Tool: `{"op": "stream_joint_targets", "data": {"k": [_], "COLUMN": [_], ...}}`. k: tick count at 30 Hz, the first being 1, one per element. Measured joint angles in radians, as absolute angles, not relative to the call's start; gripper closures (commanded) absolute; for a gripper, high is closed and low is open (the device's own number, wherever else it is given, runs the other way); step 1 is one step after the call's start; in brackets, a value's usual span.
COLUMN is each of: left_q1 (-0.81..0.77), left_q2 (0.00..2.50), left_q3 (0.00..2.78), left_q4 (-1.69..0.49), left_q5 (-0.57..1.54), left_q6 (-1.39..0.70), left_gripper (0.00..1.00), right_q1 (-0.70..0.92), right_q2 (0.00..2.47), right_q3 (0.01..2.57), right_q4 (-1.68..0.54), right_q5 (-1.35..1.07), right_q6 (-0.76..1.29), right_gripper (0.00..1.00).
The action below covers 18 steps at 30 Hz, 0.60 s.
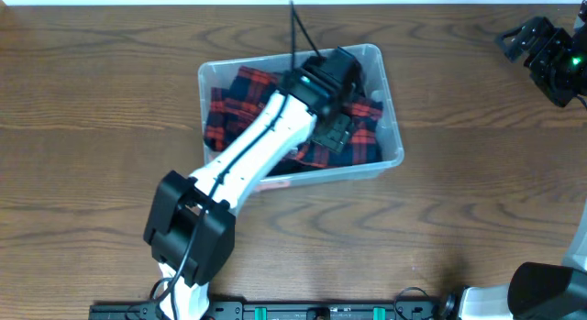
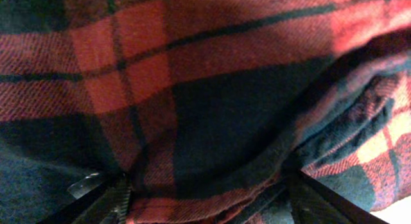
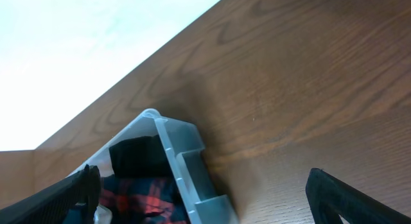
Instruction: Pack container
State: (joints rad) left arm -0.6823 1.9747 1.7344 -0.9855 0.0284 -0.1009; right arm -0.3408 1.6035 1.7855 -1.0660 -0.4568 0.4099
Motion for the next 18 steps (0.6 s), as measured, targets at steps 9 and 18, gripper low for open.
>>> {"op": "stream_joint_targets", "data": {"k": [9,18], "left_q1": [-0.727,-0.614], "left_q2": [1.961,1.751], "left_q3": [1.747,1.932], "left_q4": [-1.026,-1.16], "left_q5": [0.023,-0.196], "left_q6": [-0.141,-0.157], "left_gripper": [0.05,0.02], "right_q1": [-0.341,-0.341], "right_q2": [1.604,1.604], "right_q3": [1.785,1.785], "right_q4": [-1.066,-1.066], "right_q5": [-0.457,-0.457], "right_q6": [0.41,0.41], "right_gripper": [0.01,0.01]}}
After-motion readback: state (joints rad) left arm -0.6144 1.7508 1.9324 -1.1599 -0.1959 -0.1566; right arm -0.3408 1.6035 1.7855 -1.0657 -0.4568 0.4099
